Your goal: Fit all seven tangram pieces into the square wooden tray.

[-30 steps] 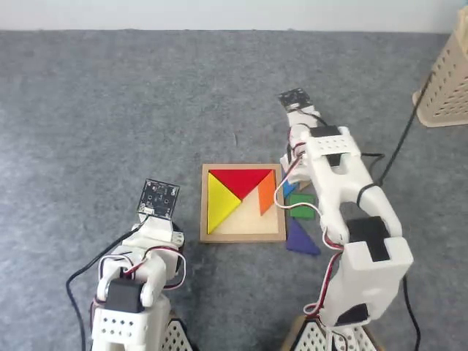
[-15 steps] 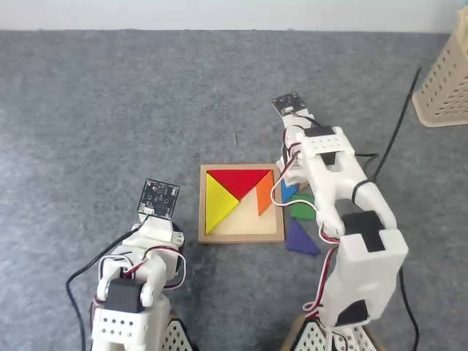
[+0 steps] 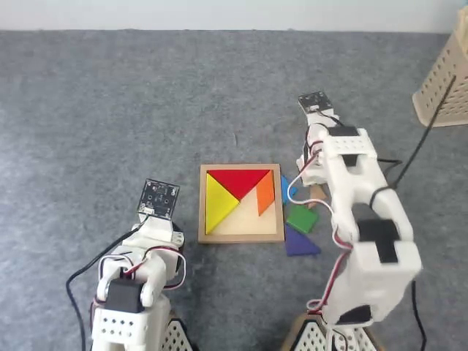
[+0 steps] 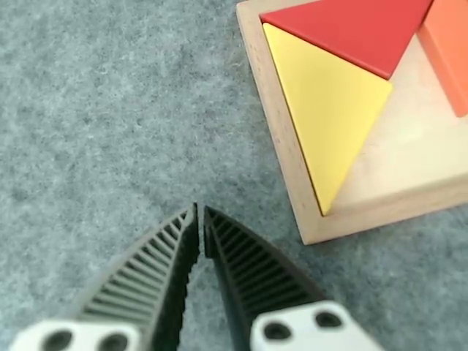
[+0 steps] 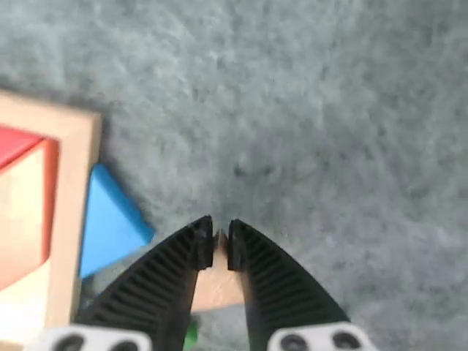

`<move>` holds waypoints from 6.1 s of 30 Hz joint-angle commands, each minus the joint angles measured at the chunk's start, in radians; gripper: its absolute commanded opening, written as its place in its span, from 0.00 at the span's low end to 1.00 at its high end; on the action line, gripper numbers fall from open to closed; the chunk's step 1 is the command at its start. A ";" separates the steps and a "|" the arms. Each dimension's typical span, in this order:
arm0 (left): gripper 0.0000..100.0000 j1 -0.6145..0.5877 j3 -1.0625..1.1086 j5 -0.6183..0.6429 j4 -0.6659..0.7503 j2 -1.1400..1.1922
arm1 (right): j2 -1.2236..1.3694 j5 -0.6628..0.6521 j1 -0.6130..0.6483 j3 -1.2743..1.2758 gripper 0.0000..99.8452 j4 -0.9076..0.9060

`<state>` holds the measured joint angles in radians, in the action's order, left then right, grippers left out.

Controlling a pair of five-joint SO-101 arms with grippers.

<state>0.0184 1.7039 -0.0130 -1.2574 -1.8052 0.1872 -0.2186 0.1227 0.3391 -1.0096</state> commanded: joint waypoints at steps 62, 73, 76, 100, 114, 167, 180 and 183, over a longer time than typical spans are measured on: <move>0.01 -0.002 -0.019 0.006 -0.006 -0.021 | -0.383 0.055 0.091 0.209 0.18 0.077; 0.01 0.000 -0.019 0.006 -0.006 -0.021 | -0.073 0.048 0.016 0.060 0.18 0.071; 0.01 -0.002 -0.019 0.006 -0.006 -0.021 | -0.027 0.048 0.012 0.055 0.18 0.070; 0.01 -0.002 -0.019 0.006 -0.006 -0.021 | -0.133 0.055 -0.062 0.011 0.19 -0.076; 0.01 -0.002 -0.019 0.006 -0.006 -0.021 | -0.308 0.012 0.050 0.273 0.19 0.013; 0.01 -0.002 -0.019 0.006 -0.006 -0.021 | -0.105 -0.058 -0.099 -0.028 0.19 0.005; 0.01 -0.002 -0.019 0.006 -0.006 -0.021 | 0.088 -0.066 -0.004 -0.058 0.19 -0.015; 0.01 -0.002 -0.019 0.006 -0.006 -0.021 | 0.088 -0.064 0.022 -0.046 0.19 -0.028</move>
<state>0.0184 1.7039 -0.0130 -1.2574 -1.8052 0.2808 -0.2616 0.0982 0.3145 -1.0142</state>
